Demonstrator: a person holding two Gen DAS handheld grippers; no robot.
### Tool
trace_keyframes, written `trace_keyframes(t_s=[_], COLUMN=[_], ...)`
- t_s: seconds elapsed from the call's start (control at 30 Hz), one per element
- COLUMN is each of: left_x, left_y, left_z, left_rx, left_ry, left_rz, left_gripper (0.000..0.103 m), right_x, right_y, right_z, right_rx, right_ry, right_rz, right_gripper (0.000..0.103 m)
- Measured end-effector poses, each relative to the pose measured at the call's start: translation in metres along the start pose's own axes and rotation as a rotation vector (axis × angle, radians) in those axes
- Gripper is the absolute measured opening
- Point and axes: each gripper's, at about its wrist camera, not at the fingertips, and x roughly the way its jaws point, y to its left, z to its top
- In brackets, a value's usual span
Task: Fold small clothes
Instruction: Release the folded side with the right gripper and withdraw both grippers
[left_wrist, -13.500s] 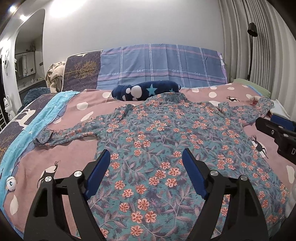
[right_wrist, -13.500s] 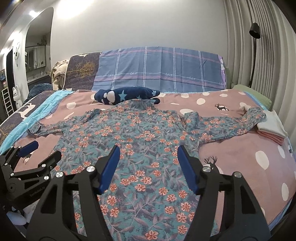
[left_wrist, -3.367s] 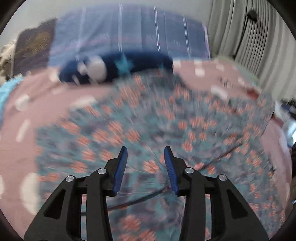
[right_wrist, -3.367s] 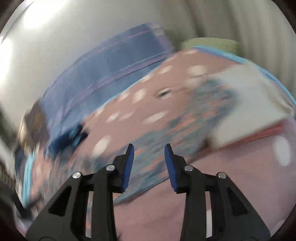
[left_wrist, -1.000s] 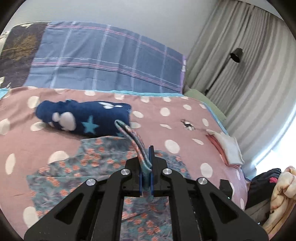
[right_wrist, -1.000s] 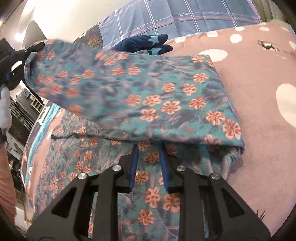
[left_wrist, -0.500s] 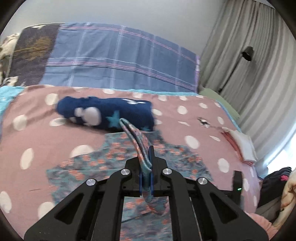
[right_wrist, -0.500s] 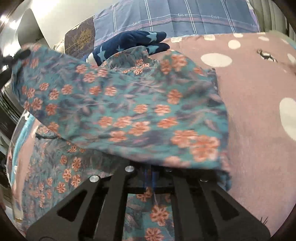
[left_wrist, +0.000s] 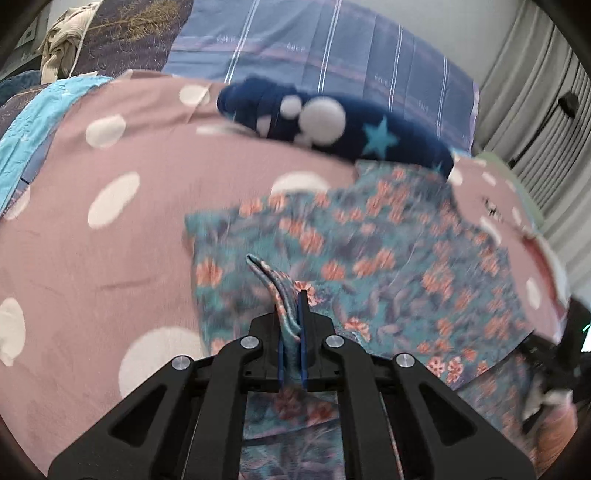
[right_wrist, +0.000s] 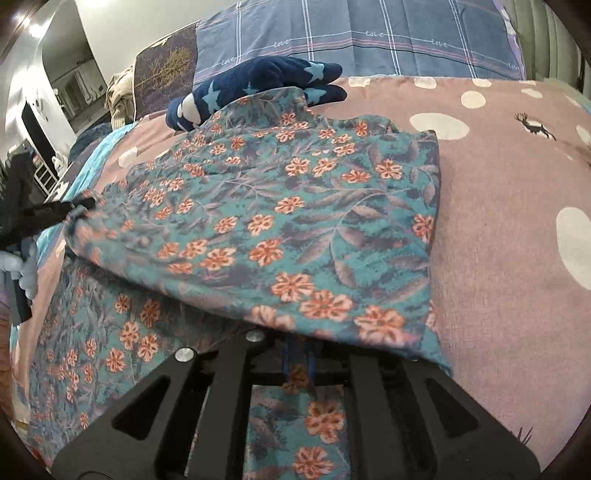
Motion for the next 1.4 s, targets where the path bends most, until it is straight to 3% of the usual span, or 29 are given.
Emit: trace_keyframes(t_s=[0.07,0.13,0.3,0.37,0.43,0.5,0.57,0.7,0.83,0.93,1.03,1.07,1.1,1.17,1.2,1.27,1.3,1.33,1.37,1.4], left_x=[0.001,-0.008,-0.069,-0.081,-0.066,-0.042,-0.021,-0.023,-0.044,-0.025,0.026,0.041,0.042,0.032,0.033,0.029,0.028,0.030,0.031,0.031], left_y=[0.001,0.000,-0.028,-0.036,-0.031,-0.021,-0.005,0.016,-0.020,-0.061,-0.072,-0.068,-0.067,-0.061,-0.057,-0.053,-0.054,-0.060,-0.063,-0.066], left_z=[-0.004,-0.002,0.024,0.029,0.028,0.019,0.003,-0.005,0.003,0.003,-0.012,-0.020,-0.024,-0.021,-0.023,-0.021,-0.023,-0.024,-0.025,-0.026], left_rx=[0.011,0.004,0.073,0.118,0.120,0.109,0.088,0.007,0.097,0.204,0.242,0.226,0.223,0.194,0.183,0.169,0.176,0.185,0.197,0.216], left_ry=[-0.005,-0.036,-0.238,-0.277,-0.218,-0.132,-0.067,-0.091,-0.167,-0.124,-0.018,0.000,-0.033,-0.047,-0.049,-0.048,-0.046,-0.046,-0.046,-0.047], left_rz=[-0.002,-0.022,-0.110,-0.119,-0.100,-0.027,0.062,0.157,0.067,-0.018,0.048,0.059,0.059,0.042,0.030,0.015,0.022,0.034,0.048,0.071], left_gripper=[0.006,0.006,0.006,0.008,0.012,0.015,0.015,0.015,0.016,0.027,0.029,0.031,0.030,0.030,0.030,0.030,0.030,0.030,0.030,0.030], right_x=[-0.005,-0.013,-0.036,-0.050,-0.067,-0.081,-0.088,-0.068,-0.030,-0.002,0.028,0.036,0.042,0.043,0.039,0.006,-0.020,-0.027,-0.029,-0.020], right_y=[0.004,0.011,0.012,0.007,-0.007,-0.030,-0.051,-0.092,-0.128,-0.140,-0.148,-0.148,-0.148,-0.140,-0.134,-0.115,-0.099,-0.091,-0.084,-0.081], right_z=[-0.002,-0.006,-0.004,0.001,0.009,0.018,0.025,0.043,0.075,0.098,0.108,0.110,0.113,0.120,0.122,0.127,0.128,0.128,0.128,0.128], right_rx=[-0.024,-0.068,-0.077,-0.049,0.028,0.129,0.193,0.286,0.388,0.432,0.507,0.527,0.532,0.496,0.473,0.393,0.300,0.255,0.211,0.167], right_ry=[0.005,0.008,0.003,-0.021,-0.050,-0.082,-0.108,-0.069,-0.019,0.010,0.080,0.099,0.102,0.094,0.086,-0.048,-0.146,-0.182,-0.202,-0.185], right_rz=[0.015,0.031,0.091,0.116,0.145,0.176,0.145,0.069,0.081,0.124,0.142,0.159,0.172,0.162,0.157,0.105,0.001,-0.067,-0.153,-0.293], right_gripper=[0.026,0.032,0.032,0.037,0.041,0.041,0.041,0.043,0.043,0.044,0.051,0.051,0.051,0.004,0.002,0.002,0.002,0.002,0.000,0.000])
